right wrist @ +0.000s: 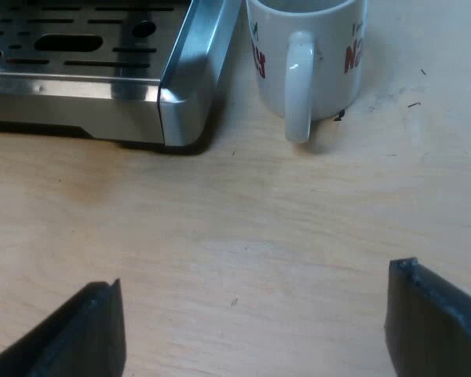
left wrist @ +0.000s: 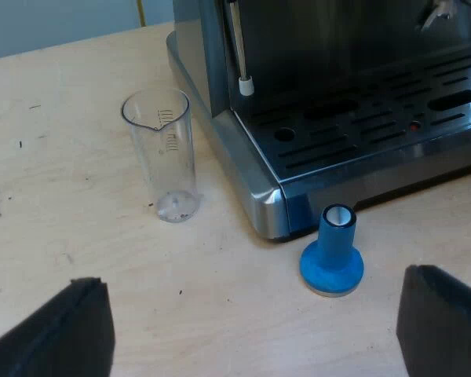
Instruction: Grind coffee beans and then tamp
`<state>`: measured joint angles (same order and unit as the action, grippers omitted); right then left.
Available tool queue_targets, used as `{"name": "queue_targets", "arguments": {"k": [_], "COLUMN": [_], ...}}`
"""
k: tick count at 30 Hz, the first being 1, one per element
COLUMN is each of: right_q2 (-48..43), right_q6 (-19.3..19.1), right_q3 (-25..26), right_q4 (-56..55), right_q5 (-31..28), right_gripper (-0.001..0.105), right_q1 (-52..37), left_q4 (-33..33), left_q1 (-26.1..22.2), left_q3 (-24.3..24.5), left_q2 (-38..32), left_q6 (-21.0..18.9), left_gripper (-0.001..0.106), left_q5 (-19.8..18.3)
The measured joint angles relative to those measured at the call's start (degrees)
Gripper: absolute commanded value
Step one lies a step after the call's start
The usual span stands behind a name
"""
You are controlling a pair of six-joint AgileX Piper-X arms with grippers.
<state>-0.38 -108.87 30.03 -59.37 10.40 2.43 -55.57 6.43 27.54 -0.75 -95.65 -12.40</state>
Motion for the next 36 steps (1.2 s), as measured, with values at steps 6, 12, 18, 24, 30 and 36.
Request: {"name": "queue_targets", "arguments": {"k": [6,12,18,24,30,36], "right_q2": [0.0,0.91,5.14,8.6,10.39,13.4], "right_q6": [0.0,0.0,0.0,0.0,0.0,0.0], "right_q3": [1.9,4.92,7.23,7.59,7.7,7.66], "right_q4": [0.0,0.0,0.0,3.72,8.82,9.84], "right_q5": [0.0,0.65,4.07,12.3,19.5,22.24], "right_gripper": [0.07,0.07,0.07,0.07,0.07,0.07], "right_q1": [0.0,0.0,0.0,0.0,0.0,3.97], "left_q4": [0.17,4.36,7.66,10.13,15.39,20.18], "left_q1": [0.0,0.0,0.0,3.55,10.04,14.94], "left_q3": [0.0,0.24,1.26,1.26,1.26,1.26], "left_q2": [0.0,1.25,4.9,8.73,13.88,19.98], "left_q6": [0.0,-2.51,-2.97,-2.97,-2.97,-2.86], "left_gripper": [0.082,0.082,0.082,0.082,0.082,0.082], "left_q5": [-3.54,-5.96,-8.85,-11.18,-11.47,-11.52]}}
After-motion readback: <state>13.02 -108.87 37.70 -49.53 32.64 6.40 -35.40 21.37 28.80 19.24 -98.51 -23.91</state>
